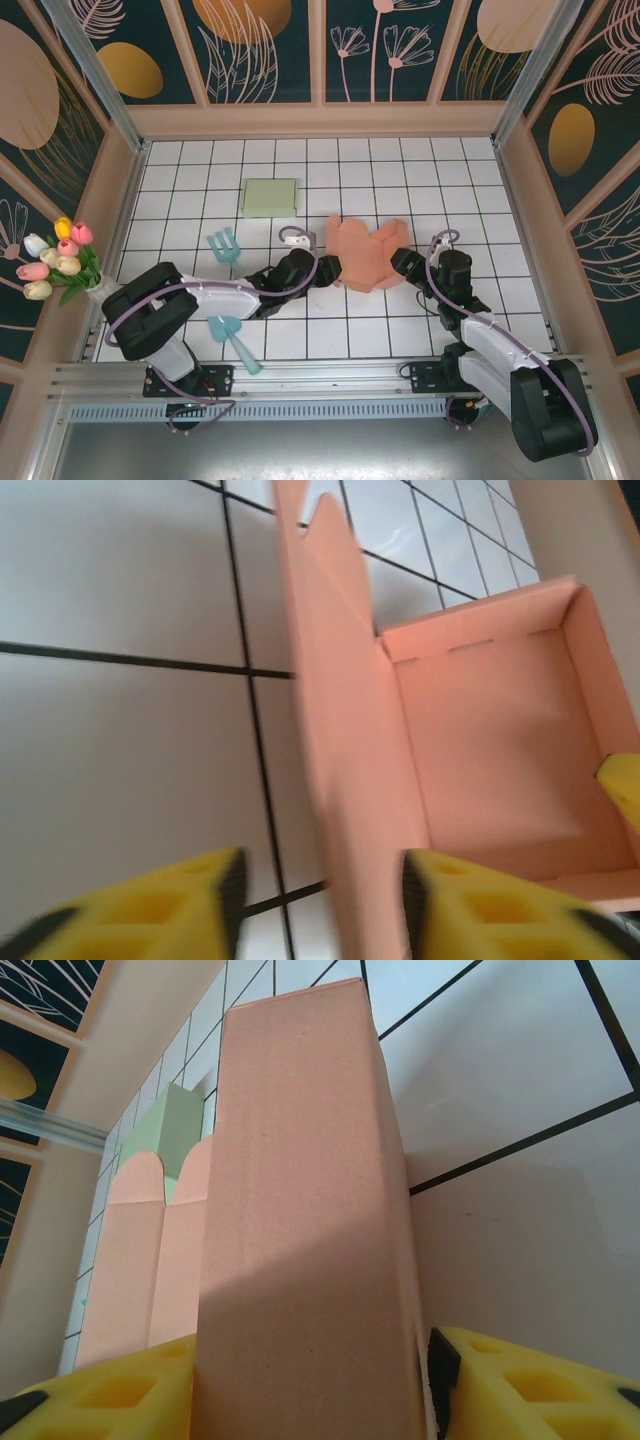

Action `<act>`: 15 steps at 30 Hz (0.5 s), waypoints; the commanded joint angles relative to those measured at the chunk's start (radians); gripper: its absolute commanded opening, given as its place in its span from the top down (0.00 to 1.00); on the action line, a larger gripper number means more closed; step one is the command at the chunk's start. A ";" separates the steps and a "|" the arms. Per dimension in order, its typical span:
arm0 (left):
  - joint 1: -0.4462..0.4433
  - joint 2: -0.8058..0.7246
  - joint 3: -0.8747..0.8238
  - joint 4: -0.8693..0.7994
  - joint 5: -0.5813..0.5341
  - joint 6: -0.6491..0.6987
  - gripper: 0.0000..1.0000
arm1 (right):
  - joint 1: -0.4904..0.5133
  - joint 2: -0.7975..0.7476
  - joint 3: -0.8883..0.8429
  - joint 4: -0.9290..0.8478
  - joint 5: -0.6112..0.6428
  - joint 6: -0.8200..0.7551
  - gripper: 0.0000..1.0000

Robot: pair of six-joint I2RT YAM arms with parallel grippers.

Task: Fold the paper box

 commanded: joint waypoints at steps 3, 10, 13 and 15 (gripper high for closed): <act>-0.008 -0.001 0.111 -0.107 0.005 0.122 0.98 | -0.001 -0.031 -0.003 0.050 -0.029 -0.021 0.25; -0.008 -0.116 0.236 -0.566 -0.220 0.309 1.00 | -0.001 -0.097 0.107 -0.113 -0.044 -0.121 0.15; -0.008 -0.185 0.257 -0.649 -0.270 0.397 1.00 | 0.000 -0.127 0.142 -0.190 -0.015 -0.166 0.11; -0.009 -0.221 0.277 -0.687 -0.285 0.490 1.00 | 0.001 -0.142 0.178 -0.246 0.006 -0.206 0.11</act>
